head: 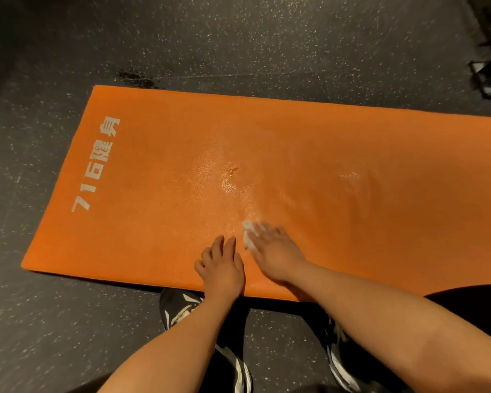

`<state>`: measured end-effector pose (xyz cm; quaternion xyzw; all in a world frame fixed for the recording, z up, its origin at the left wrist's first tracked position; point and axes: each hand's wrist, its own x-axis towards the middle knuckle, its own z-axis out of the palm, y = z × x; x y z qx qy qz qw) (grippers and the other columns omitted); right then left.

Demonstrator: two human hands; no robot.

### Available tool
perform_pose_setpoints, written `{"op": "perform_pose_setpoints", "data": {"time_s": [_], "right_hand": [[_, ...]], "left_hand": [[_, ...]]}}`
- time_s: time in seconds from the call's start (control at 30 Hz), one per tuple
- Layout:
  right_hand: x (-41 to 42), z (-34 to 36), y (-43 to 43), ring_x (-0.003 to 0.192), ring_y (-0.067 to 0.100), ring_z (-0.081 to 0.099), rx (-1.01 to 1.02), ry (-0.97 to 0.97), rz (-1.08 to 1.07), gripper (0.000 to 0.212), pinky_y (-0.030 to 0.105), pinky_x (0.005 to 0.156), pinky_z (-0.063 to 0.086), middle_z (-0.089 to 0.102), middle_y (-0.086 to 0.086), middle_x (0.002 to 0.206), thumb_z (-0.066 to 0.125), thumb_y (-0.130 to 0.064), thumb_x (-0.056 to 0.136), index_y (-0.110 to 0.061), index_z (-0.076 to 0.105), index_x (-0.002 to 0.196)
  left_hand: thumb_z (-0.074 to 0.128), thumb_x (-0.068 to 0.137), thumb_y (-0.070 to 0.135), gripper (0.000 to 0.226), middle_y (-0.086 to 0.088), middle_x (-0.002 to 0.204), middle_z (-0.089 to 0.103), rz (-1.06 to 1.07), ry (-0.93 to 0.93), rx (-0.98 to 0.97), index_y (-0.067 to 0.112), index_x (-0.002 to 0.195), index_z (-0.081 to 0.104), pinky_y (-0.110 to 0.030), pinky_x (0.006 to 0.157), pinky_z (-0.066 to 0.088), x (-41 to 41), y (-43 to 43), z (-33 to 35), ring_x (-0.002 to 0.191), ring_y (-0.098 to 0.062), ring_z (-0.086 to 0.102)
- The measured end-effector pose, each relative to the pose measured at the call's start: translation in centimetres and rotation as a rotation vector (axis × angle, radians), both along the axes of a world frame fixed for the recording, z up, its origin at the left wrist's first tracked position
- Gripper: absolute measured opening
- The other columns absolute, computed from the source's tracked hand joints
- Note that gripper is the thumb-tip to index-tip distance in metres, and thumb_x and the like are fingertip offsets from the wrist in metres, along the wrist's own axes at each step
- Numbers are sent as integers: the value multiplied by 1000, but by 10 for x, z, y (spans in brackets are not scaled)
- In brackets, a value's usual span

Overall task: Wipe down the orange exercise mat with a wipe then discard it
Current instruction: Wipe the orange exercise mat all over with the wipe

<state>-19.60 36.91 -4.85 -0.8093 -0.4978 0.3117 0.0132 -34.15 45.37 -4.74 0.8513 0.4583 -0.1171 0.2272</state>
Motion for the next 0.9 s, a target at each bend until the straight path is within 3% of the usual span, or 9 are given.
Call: {"op": "perform_pose_setpoints", "data": {"time_s": [0.13,0.3,0.4,0.5,0.6,0.77,0.9], "right_hand": [[10,6,-7,156,21,-11,-96,-55,-257,58,42,126,-6,-7,6,170,19,-35,110,-17,7,163],[-49,22,-23,157,19,-1,43,71,10,56,32,121,-10,5,5,170,24,-38,110,-19,16,163],[-48,22,-32,157,17,-1,25,27,100,56,37,124,-9,5,1,170,21,-39,110,-22,14,163],[-31,24,-35,157,19,-5,-99,-83,5,56,43,126,-5,-1,3,170,17,-34,110,-18,7,163],[-42,28,-42,156,20,-7,-105,-75,-90,57,42,126,-4,-4,5,170,17,-35,110,-17,6,163],[-78,32,-53,157,19,-2,-8,17,108,57,39,125,-4,2,2,170,27,-31,110,-20,9,163],[-63,33,-51,157,22,-4,-96,-55,4,61,46,126,0,-2,4,171,32,-28,108,-18,7,163]], "left_hand": [[33,105,41,48,6,162,24,-32,-25,-30,36,152,34,-42,111,17,-13,-10,4,139,-23,24],[41,104,38,50,2,165,22,-74,-139,-140,29,153,36,-41,120,8,-34,-19,10,150,-22,15],[46,101,36,53,0,166,20,-80,-171,-184,27,152,35,-42,123,4,-42,-25,12,153,-19,10],[49,96,42,63,3,168,11,-153,-100,-208,30,155,29,-44,123,1,-47,-24,13,154,-19,2],[51,96,49,70,3,168,5,-219,-51,-216,31,157,23,-47,123,2,-48,-19,13,155,-20,-1],[49,99,51,69,3,169,4,-234,-54,-210,30,158,21,-48,122,0,-51,-26,12,155,-21,-3],[56,98,45,59,4,167,13,-235,-91,-192,33,151,35,-49,122,4,-53,-27,12,155,-22,4]]}}
